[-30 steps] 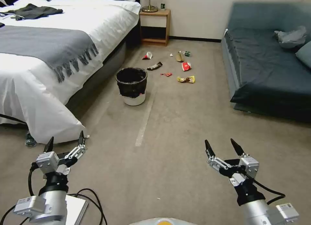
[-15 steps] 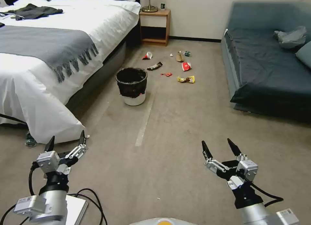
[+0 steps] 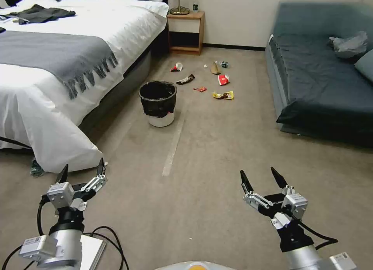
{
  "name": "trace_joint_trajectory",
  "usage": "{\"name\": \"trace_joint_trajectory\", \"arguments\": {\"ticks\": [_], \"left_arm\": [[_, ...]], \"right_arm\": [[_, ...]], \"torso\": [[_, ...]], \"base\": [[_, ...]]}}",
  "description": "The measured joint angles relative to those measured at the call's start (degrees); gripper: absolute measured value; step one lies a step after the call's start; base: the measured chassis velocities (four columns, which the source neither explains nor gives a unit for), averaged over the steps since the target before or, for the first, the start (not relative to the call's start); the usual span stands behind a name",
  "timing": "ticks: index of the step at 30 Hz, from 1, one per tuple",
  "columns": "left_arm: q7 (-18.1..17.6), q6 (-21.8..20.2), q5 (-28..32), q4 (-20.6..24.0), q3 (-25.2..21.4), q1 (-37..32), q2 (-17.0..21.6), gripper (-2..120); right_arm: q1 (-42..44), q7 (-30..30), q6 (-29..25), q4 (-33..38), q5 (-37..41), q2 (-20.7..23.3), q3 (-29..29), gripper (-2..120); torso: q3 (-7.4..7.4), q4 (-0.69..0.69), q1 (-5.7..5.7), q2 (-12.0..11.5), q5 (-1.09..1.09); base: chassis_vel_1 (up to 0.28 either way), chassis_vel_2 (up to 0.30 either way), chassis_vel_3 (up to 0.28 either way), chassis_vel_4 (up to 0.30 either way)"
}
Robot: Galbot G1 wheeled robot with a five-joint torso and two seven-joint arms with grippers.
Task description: Pick up the trash can from the floor.
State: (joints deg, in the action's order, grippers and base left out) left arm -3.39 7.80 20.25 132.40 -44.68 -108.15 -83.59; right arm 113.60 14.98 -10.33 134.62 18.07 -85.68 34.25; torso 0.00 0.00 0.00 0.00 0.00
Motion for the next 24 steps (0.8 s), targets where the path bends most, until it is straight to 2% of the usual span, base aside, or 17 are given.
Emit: {"name": "trace_joint_trajectory", "arguments": {"ticks": [7,24], "left_arm": [[0.0,0.0,0.0,-0.4,0.0,0.2,0.0,100],[0.1,0.1,-0.1,-1.1,0.0,0.4,0.0,100]], "right_arm": [[0.0,0.3,-0.2,-0.2,0.0,0.2,0.2,100],[-0.4,1.3,-0.7,-1.2,0.4,0.1,0.4,100]], "torso": [[0.00,0.00,0.00,0.0,0.00],[0.00,0.00,0.00,0.0,0.00]], "base": [[0.000,0.000,0.000,0.000],[-0.072,0.066,0.063,-0.061]]}}
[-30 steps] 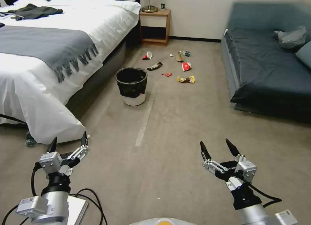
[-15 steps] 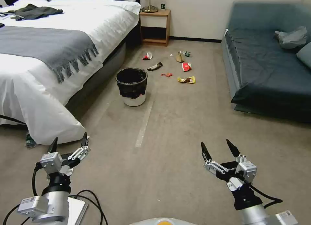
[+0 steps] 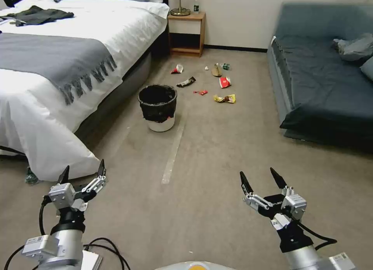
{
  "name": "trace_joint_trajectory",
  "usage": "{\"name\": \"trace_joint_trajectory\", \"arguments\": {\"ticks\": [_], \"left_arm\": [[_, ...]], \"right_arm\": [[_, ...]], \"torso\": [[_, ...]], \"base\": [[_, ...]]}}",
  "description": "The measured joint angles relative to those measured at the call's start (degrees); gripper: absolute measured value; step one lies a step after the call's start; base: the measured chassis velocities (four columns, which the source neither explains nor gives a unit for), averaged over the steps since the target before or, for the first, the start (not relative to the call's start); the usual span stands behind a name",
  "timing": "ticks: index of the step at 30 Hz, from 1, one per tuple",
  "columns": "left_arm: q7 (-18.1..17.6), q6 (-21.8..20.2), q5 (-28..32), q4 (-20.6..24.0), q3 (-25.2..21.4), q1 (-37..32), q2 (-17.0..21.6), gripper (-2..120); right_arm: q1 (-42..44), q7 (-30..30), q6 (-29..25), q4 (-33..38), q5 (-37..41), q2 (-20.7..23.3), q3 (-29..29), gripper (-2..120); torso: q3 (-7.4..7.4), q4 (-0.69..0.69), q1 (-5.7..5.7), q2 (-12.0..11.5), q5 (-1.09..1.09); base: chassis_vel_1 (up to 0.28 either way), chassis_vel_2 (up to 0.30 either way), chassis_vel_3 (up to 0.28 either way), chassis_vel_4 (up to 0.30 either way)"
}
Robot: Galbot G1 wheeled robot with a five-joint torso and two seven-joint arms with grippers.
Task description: Pick up the trash can from the floor.
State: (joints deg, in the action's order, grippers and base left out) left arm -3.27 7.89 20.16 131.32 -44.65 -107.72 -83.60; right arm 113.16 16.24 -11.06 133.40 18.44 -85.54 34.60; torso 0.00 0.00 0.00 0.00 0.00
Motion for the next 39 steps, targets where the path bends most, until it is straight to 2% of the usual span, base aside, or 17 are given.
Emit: {"name": "trace_joint_trajectory", "arguments": {"ticks": [39], "left_arm": [[0.0,0.0,1.8,-1.7,-0.4,0.9,2.2,100]], "right_arm": [[-0.4,2.8,-0.6,-1.1,-1.1,-2.0,0.2,100]], "torso": [[0.00,-0.01,0.00,0.0,0.01]], "base": [[-0.099,0.103,0.100,-0.102]]}}
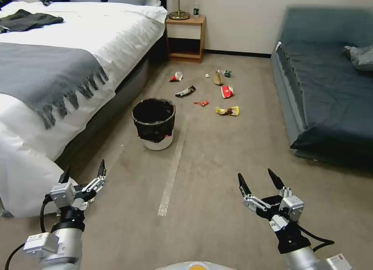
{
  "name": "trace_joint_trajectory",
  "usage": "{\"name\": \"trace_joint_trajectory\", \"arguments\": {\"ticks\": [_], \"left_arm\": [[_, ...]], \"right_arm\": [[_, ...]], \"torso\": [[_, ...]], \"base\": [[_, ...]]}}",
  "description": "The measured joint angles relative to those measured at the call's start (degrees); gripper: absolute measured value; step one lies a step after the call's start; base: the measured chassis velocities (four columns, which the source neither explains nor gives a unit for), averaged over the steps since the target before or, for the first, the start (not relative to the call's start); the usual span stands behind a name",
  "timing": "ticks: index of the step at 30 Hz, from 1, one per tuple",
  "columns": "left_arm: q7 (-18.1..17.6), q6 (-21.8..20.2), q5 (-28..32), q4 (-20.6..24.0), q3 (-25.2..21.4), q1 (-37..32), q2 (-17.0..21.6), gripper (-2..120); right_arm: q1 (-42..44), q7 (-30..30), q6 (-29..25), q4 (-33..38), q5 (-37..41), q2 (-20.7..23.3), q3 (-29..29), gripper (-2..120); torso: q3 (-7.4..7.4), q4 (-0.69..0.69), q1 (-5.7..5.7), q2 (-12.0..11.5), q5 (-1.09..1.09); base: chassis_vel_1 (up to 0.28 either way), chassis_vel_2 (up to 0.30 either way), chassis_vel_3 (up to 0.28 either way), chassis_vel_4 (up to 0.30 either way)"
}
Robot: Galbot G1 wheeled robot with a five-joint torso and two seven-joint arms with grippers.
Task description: Pick up the trash can from the floor.
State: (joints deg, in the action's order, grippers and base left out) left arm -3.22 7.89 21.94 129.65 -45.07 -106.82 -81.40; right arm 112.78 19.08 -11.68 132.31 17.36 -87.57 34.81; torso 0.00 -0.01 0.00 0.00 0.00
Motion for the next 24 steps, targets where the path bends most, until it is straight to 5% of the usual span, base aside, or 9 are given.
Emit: {"name": "trace_joint_trajectory", "arguments": {"ticks": [24], "left_arm": [[-0.2,-0.2,0.5,-0.1,-0.1,0.2,0.9,100]], "right_arm": [[0.4,0.8,-0.1,0.7,-0.4,-0.8,0.1,100]], "torso": [[0.00,0.01,0.00,0.0,-0.01]], "base": [[-0.114,0.115,0.109,-0.120]]}}
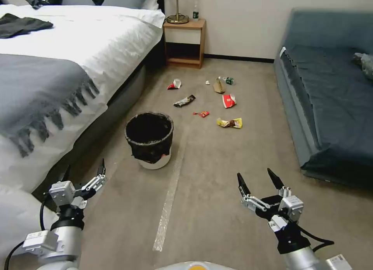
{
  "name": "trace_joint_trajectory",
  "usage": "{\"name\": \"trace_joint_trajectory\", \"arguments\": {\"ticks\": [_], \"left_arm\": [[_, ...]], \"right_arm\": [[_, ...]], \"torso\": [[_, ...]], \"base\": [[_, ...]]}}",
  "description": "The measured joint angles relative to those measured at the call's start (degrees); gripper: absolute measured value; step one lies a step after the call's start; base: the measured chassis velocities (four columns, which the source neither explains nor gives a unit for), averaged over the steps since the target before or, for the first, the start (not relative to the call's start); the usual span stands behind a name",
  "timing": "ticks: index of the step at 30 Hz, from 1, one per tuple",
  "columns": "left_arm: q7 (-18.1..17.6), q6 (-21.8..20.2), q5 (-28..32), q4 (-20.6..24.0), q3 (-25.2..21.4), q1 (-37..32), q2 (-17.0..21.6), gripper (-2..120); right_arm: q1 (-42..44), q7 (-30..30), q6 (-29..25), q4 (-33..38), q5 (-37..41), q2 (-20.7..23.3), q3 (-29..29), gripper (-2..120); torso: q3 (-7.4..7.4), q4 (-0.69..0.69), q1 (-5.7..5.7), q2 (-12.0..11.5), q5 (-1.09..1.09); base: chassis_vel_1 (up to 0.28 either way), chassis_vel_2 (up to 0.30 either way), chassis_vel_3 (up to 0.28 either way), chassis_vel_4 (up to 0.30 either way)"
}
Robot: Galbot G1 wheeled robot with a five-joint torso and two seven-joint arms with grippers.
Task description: Pick up the trash can from the floor.
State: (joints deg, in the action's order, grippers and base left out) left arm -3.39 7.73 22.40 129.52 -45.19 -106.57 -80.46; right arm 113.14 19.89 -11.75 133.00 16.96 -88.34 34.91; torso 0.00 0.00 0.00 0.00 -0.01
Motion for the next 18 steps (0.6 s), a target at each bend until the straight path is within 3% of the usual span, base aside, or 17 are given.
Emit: {"name": "trace_joint_trajectory", "arguments": {"ticks": [18], "left_arm": [[-0.1,0.0,0.2,0.2,-0.1,-0.2,0.3,100]], "right_arm": [[0.4,0.7,-0.2,0.4,-0.1,-0.5,-0.1,100]], "torso": [[0.00,0.00,0.00,0.0,0.01]], "base": [[-0.114,0.119,0.119,-0.111]]}}
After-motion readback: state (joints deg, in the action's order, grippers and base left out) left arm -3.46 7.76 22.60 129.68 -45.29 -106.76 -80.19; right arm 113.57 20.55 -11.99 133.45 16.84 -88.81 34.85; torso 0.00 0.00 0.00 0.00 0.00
